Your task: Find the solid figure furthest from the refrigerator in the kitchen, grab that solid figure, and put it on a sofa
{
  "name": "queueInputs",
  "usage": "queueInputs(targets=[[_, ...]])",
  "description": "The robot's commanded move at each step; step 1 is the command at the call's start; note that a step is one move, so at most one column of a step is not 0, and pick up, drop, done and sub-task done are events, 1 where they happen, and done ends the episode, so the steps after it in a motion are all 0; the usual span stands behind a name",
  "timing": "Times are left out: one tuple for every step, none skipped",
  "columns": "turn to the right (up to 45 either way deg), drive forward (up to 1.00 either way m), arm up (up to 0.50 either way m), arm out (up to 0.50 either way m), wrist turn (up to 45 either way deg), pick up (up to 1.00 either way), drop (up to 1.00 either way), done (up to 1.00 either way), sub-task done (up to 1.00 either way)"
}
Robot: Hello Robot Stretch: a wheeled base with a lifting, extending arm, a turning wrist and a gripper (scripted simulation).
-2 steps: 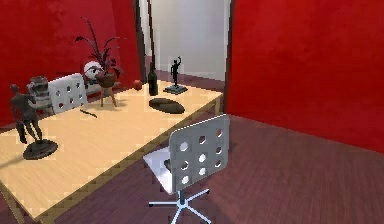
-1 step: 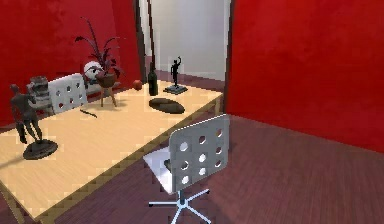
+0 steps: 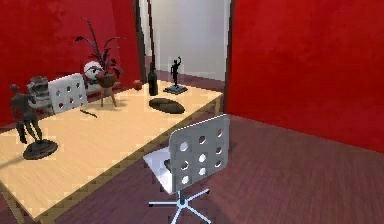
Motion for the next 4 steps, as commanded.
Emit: queueInputs(targets=[[0.0, 0.00, 0.00, 0.00, -45.0, 0.00, 0.00, 0.00, 0.00], [0.0, 0.00, 0.00, 0.00, -15.0, 0.00, 0.00, 0.00, 0.00], [0.0, 0.00, 0.00, -0.36, 0.0, 0.00, 0.00, 0.00, 0.00], [33.0, 0.00, 0.00, 0.00, 0.0, 0.00, 0.00, 0.00, 0.00]])
